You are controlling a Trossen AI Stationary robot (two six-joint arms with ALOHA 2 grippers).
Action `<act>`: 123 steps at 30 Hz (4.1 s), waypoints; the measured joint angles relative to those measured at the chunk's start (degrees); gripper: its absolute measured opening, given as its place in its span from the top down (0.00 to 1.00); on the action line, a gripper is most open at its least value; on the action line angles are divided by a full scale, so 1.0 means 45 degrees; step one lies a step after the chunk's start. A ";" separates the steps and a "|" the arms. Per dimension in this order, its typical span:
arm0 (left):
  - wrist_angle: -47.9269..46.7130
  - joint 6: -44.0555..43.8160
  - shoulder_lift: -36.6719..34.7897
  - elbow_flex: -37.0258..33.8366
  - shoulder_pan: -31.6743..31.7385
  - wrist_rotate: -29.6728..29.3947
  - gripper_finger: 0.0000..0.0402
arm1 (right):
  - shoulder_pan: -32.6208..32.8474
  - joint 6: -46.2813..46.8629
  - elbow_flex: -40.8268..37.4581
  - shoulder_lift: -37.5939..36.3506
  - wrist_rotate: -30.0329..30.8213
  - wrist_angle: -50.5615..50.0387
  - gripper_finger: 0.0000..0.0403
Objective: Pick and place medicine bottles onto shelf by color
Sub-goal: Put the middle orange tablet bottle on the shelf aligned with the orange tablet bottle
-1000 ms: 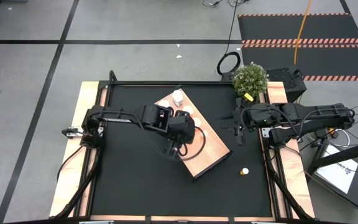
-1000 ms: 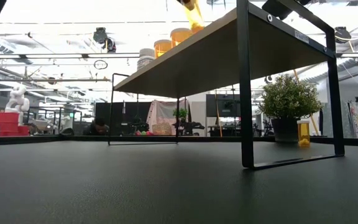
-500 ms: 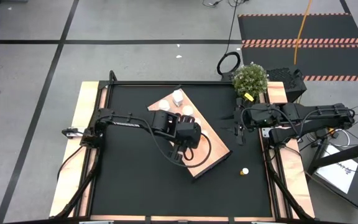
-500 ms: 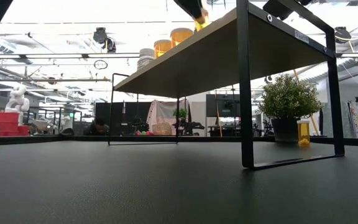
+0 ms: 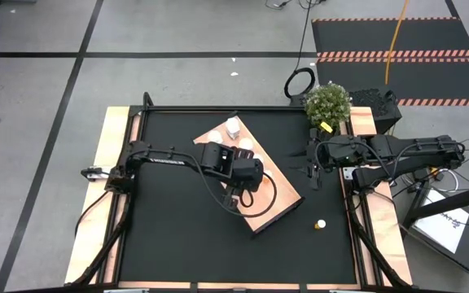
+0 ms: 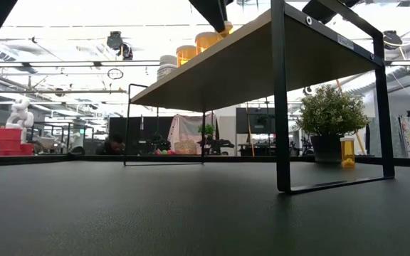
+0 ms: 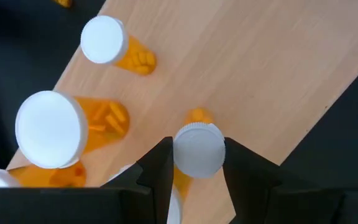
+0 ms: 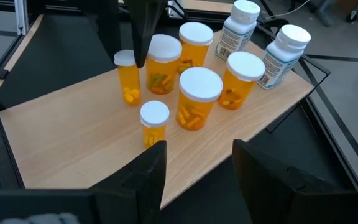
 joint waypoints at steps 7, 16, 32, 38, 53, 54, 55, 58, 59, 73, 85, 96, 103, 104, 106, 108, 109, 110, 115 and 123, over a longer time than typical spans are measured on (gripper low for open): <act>0.0068 0.0187 0.0000 -0.0004 -0.0004 0.0000 0.68 | 0.0004 0.0000 0.0000 0.0000 0.0000 0.0000 0.56; 0.0068 0.0248 0.0000 -0.0004 -0.0005 0.0204 0.68 | 0.0005 0.0005 0.0003 0.0000 0.0000 0.0000 0.56; 0.0081 0.0237 -0.0005 -0.0004 -0.0004 0.0223 0.58 | 0.0000 0.0010 0.0005 0.0000 -0.0004 0.0000 0.56; 0.0345 0.0151 -0.0005 -0.0004 -0.0005 0.0219 0.50 | 0.0000 0.0010 0.0005 0.0000 -0.0005 0.0000 0.56; -0.0046 0.0289 -0.0179 -0.0004 -0.0786 -0.1264 0.51 | 0.0002 0.0010 0.0005 0.0000 -0.0005 0.0000 0.56; -0.0109 0.0255 -0.0185 0.0001 -0.0849 -0.1496 0.51 | 0.0000 0.0010 0.0005 0.0000 -0.0005 0.0000 0.56; -0.0158 0.0244 -0.0185 0.0001 -0.0910 -0.1623 0.50 | 0.0005 0.0010 0.0005 0.0000 -0.0005 -0.0005 0.56; 0.0096 0.0316 -0.0155 0.0001 -0.1023 -0.1666 0.50 | 0.0000 0.0010 0.0005 0.0000 -0.0005 -0.0002 0.56; 0.0252 0.0384 -0.0155 0.0001 -0.1061 -0.1676 0.50 | 0.0000 0.0038 0.0005 0.0000 -0.0005 -0.0005 0.56; -0.0654 0.0271 -0.0353 0.0001 -0.1479 -0.2572 0.57 | 0.0000 0.0146 0.0007 0.0005 -0.0010 -0.0274 0.56; -0.0625 -0.1875 -0.0631 -0.1837 -0.2352 -0.3091 0.71 | 0.0005 0.0522 0.0005 0.0005 -0.0010 -0.0296 0.56; 0.0986 -0.2009 -0.0627 -0.3647 -0.2215 -0.3769 0.75 | 0.0005 0.0397 0.0005 0.0005 -0.0010 -0.0063 0.56; 0.0835 -0.2005 -0.0627 -0.3603 -0.2212 -0.3601 0.75 | 0.0005 0.0381 0.0005 0.0005 -0.0010 -0.0083 0.56; 0.0713 -0.2070 -0.0627 -0.3543 -0.2210 -0.3514 0.75 | 0.0005 0.0384 0.0005 0.0005 -0.0010 -0.0083 0.56; 0.0559 -0.2153 -0.0627 -0.3483 -0.2225 -0.3339 0.76 | 0.0005 0.0379 0.0005 0.0005 -0.0010 -0.0087 0.56; 0.0531 -0.2170 -0.0627 -0.3336 -0.2250 -0.3309 0.76 | 0.0005 0.0381 0.0005 0.0005 -0.0010 -0.0087 0.56; 0.0529 -0.2186 -0.0627 -0.3248 -0.2259 -0.3293 0.76 | 0.0005 0.0379 0.0005 0.0005 -0.0010 -0.0088 0.56; 0.0507 -0.2191 -0.0627 -0.3161 -0.2259 -0.3295 0.76 | 0.0005 0.0379 0.0005 0.0005 -0.0010 -0.0088 0.56; 0.0853 -0.2103 -0.0631 -0.3088 -0.2078 -0.3295 0.76 | 0.0005 0.0379 0.0005 0.0005 -0.0010 -0.0087 0.56; 0.1573 -0.2053 -0.0631 -0.3113 -0.1654 -0.3322 0.76 | 0.0005 0.0379 0.0005 0.0005 -0.0010 -0.0087 0.56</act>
